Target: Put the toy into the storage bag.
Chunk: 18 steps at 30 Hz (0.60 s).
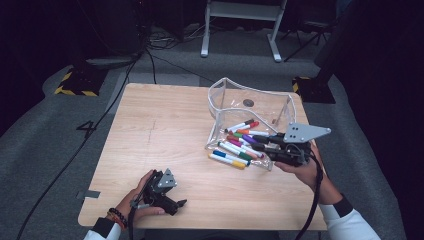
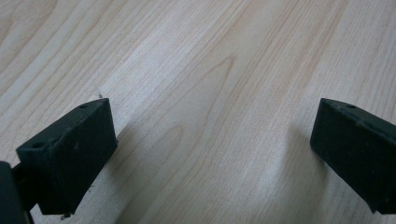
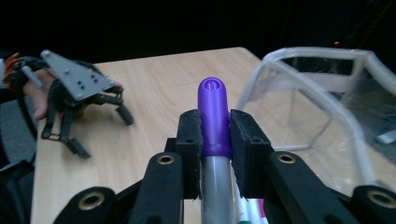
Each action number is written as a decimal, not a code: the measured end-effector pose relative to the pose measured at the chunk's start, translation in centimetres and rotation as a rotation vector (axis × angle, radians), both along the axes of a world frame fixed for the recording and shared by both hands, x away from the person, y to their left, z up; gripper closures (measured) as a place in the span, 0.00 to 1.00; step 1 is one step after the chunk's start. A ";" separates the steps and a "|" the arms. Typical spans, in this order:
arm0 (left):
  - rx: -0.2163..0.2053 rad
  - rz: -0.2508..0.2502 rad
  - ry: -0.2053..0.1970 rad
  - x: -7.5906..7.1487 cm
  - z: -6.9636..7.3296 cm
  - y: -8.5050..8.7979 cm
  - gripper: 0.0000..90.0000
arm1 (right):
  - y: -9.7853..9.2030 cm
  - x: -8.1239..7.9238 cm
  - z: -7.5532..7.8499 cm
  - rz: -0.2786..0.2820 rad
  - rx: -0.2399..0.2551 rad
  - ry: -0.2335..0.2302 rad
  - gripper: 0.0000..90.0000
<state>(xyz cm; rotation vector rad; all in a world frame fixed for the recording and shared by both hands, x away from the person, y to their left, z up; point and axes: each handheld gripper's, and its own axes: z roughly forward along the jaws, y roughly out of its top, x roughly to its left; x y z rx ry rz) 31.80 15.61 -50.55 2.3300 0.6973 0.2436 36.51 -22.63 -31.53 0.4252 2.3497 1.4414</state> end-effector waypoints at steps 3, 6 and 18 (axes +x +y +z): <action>0.000 0.000 0.000 0.0 0.0 0.0 0.01 | -0.2 0.4 1.5 -0.017 -0.009 -0.011 0.83; 0.001 0.000 0.000 0.0 0.0 0.0 0.01 | -0.3 0.9 2.6 -0.026 -0.010 -0.018 0.83; 0.001 -0.001 0.000 0.0 0.0 0.0 0.01 | -0.7 5.1 5.8 -0.120 -0.044 -0.024 0.83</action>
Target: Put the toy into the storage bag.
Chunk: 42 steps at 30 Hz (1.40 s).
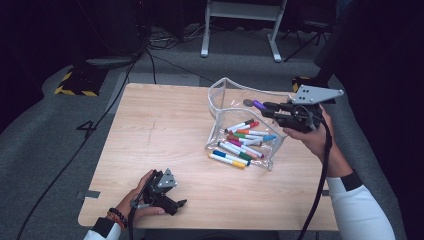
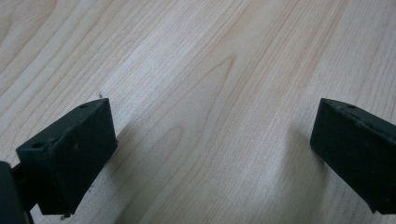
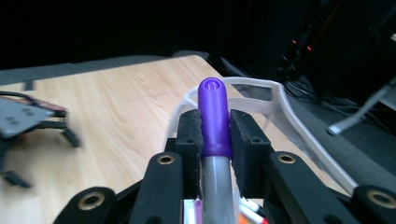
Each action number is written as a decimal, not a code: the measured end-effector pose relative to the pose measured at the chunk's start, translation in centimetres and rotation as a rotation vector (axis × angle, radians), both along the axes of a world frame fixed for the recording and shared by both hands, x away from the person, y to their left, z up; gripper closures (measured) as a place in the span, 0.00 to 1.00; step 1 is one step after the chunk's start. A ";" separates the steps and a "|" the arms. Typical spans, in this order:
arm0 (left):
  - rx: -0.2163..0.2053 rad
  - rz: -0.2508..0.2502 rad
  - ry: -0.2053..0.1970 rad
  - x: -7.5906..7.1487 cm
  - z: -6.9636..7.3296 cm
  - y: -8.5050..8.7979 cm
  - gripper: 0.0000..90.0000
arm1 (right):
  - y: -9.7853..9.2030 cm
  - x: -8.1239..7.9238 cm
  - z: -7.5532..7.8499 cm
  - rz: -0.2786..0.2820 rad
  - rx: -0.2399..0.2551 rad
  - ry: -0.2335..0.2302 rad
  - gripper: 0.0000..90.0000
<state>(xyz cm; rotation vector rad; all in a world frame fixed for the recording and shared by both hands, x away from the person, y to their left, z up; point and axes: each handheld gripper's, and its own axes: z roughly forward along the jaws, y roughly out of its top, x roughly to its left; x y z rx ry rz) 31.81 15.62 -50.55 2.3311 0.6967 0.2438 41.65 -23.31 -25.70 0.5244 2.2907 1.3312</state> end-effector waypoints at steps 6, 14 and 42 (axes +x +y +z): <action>0.000 -0.001 0.000 0.0 0.0 0.0 0.01 | 1.0 2.8 -0.4 -0.040 -0.040 0.018 0.83; 0.000 -0.001 0.000 0.0 0.0 0.0 0.01 | 1.9 6.0 -2.6 -0.076 -0.110 0.092 0.83; 0.000 -0.001 0.000 0.0 0.0 0.0 0.01 | 4.5 9.2 -7.0 -0.090 -0.392 0.349 0.82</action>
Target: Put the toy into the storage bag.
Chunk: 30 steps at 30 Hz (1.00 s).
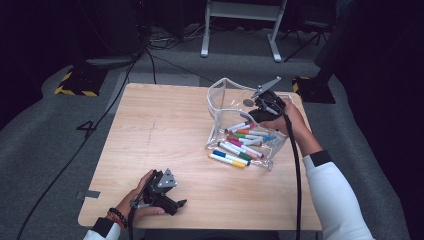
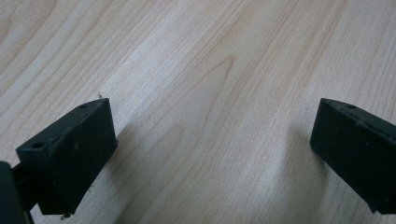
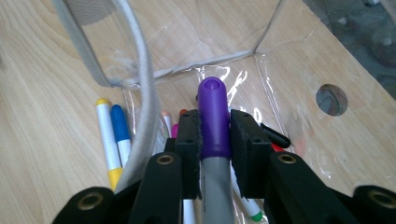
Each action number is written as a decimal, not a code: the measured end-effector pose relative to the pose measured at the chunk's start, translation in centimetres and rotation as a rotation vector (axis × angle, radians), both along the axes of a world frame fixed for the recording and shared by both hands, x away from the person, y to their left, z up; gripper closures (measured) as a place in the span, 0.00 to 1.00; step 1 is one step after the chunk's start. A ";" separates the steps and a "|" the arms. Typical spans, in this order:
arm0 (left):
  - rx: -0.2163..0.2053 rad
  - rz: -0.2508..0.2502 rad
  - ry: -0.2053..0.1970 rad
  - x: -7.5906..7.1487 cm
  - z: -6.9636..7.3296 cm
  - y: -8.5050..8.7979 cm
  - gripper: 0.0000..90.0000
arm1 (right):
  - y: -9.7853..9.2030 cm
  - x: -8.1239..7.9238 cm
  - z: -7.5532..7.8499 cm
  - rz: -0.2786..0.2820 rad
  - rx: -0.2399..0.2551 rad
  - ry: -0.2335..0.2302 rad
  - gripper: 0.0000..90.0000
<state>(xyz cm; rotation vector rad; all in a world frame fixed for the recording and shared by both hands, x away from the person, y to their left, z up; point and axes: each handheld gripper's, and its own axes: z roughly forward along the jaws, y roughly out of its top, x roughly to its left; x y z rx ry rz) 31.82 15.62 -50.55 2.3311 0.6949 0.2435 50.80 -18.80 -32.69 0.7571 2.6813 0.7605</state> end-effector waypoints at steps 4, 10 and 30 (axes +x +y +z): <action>0.000 0.000 0.000 0.0 0.0 0.0 0.01 | 0.0 -0.1 0.0 0.002 0.000 -0.004 0.77; 0.000 0.000 0.000 0.0 0.0 0.0 0.01 | -0.4 -0.4 0.5 -0.030 0.021 -0.052 0.70; 0.001 0.000 0.000 0.0 0.0 0.0 0.01 | -6.5 -9.0 3.9 0.031 0.323 -0.280 0.49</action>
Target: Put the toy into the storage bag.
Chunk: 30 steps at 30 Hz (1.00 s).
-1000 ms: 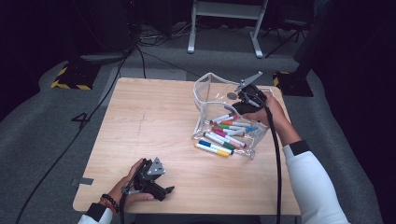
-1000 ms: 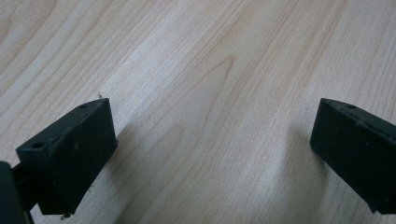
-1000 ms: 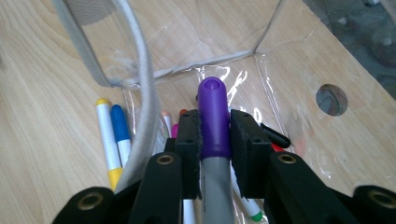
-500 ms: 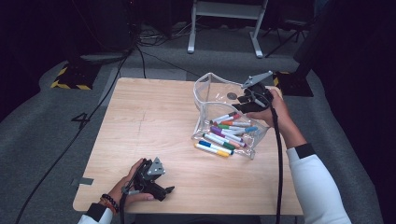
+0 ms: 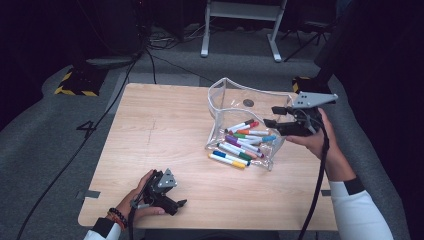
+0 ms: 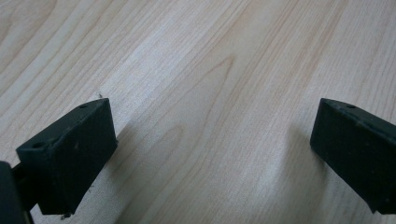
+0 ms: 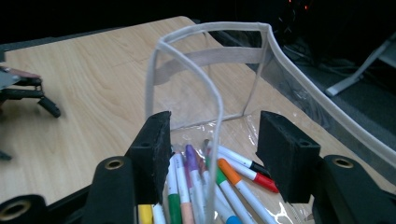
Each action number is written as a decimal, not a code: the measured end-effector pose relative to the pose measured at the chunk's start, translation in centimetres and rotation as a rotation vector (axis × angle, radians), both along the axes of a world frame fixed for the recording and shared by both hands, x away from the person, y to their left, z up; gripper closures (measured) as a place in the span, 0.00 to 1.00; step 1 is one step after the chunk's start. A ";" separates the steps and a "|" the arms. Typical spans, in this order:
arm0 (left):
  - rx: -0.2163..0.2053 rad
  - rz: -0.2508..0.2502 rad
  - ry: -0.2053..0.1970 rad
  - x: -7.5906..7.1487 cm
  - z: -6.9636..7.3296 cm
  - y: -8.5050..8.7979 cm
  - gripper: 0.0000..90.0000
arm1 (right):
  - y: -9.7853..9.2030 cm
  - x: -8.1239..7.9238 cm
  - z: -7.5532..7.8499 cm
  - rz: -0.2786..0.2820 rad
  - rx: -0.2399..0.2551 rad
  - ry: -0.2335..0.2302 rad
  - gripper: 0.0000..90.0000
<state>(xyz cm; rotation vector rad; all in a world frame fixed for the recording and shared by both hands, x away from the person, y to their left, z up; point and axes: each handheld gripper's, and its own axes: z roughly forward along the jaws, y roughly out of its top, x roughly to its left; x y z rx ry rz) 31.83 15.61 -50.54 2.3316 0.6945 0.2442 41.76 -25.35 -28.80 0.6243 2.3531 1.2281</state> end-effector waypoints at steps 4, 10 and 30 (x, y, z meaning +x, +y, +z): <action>0.000 0.001 0.000 0.0 0.0 0.0 0.01 | -0.7 -2.8 -0.5 0.056 0.021 -0.025 0.49; -0.002 0.002 0.000 0.0 0.0 0.0 0.01 | -1.1 -5.6 -2.9 0.080 0.022 -0.033 0.46; -0.001 0.005 0.001 0.0 0.0 0.0 0.01 | 2.6 -6.9 -14.7 0.147 -0.061 0.113 0.45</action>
